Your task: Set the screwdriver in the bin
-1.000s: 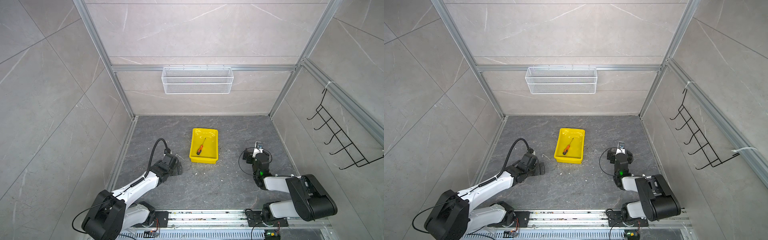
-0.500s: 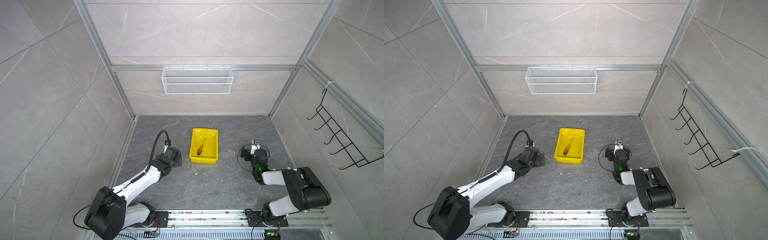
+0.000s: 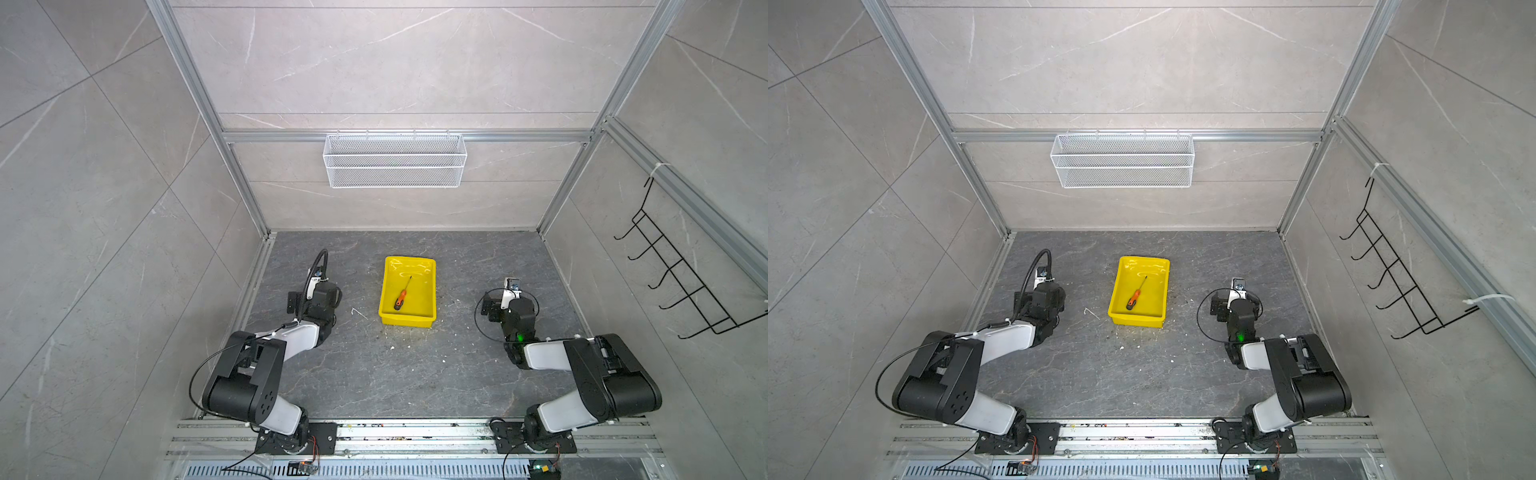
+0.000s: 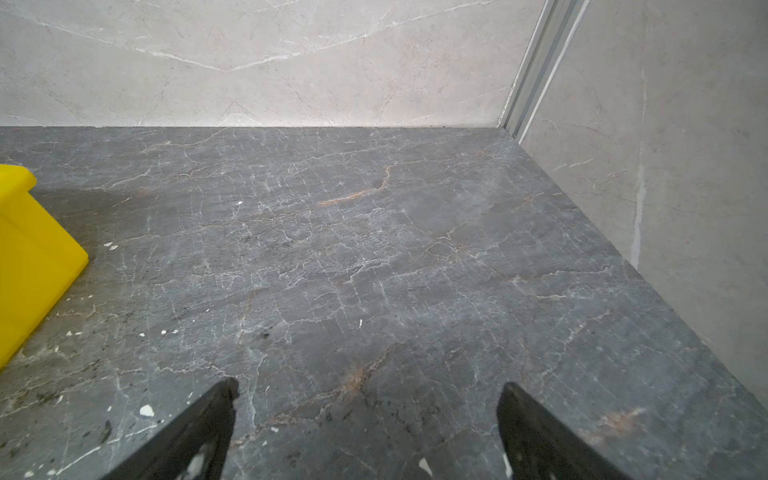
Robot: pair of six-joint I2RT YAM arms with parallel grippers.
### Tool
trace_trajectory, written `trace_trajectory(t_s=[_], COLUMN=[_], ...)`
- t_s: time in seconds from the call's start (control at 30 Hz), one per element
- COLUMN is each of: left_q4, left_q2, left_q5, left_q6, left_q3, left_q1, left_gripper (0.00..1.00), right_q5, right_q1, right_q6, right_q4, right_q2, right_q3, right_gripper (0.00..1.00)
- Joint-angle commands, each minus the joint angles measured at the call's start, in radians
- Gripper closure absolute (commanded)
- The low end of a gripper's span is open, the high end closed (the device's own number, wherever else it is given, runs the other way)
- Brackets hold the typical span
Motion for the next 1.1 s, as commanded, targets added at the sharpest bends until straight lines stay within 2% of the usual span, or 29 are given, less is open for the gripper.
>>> trace_trajectory(t_s=[0.0,0.03,0.1,0.23,0.33,0.4,0.53,0.6,0.63,0.67,0.7,0.77,1.07], left_q4=[0.389,0.392,0.409,0.384,0.325,0.306,0.381,0.524,0.392,0.383,0.431,0.386,0.4], left_q2=[0.013,-0.001,-0.027,-0.066,-0.072,-0.074,-0.061,0.004,-0.029,-0.03,-0.013,-0.03,-0.027], left_q5=[-0.002,-0.025,-0.001,0.123,0.27,0.331,0.446,0.452,0.477,0.498,0.498,0.504,0.502], left_q6=[0.087,0.052,0.011,-0.034,-0.057,-0.071,-0.08,-0.063,-0.08,-0.085,-0.081,-0.089,-0.085], left_q3=[-0.123,-0.141,-0.17,-0.196,-0.179,-0.172,-0.22,-0.242,-0.213,-0.21,-0.215,-0.209,-0.211], left_q1=[0.026,0.035,0.067,0.125,0.186,0.213,0.248,0.262,0.264,0.275,0.279,0.28,0.28], left_gripper=[0.0,0.0,0.0,0.0,0.0,0.0,0.0,0.0,0.0,0.0,0.0,0.0,0.0], right_q5=[-0.006,-0.007,-0.007,-0.006,-0.006,-0.007,-0.006,-0.006,-0.006,-0.006,-0.006,-0.015,-0.036], right_q1=[0.0,0.0,0.0,0.0,0.0,0.0,0.0,0.0,0.0,-0.002,0.0,-0.001,0.006], right_q6=[-0.005,-0.005,-0.006,-0.006,-0.005,-0.005,-0.005,-0.005,-0.005,-0.005,-0.005,-0.012,-0.02], right_q4=[-0.004,-0.006,-0.005,-0.005,-0.005,-0.004,-0.005,-0.006,-0.005,-0.006,-0.006,-0.004,-0.004], right_q2=[0.001,0.001,0.001,0.001,0.001,0.001,0.001,0.001,0.001,0.001,0.001,0.001,0.004], right_q3=[0.012,0.012,0.012,0.012,0.012,0.012,0.012,0.012,0.012,0.012,0.012,0.011,0.015], right_gripper=[0.01,0.01,0.01,0.01,0.01,0.01,0.01,0.01,0.01,0.01,0.01,0.01,0.01])
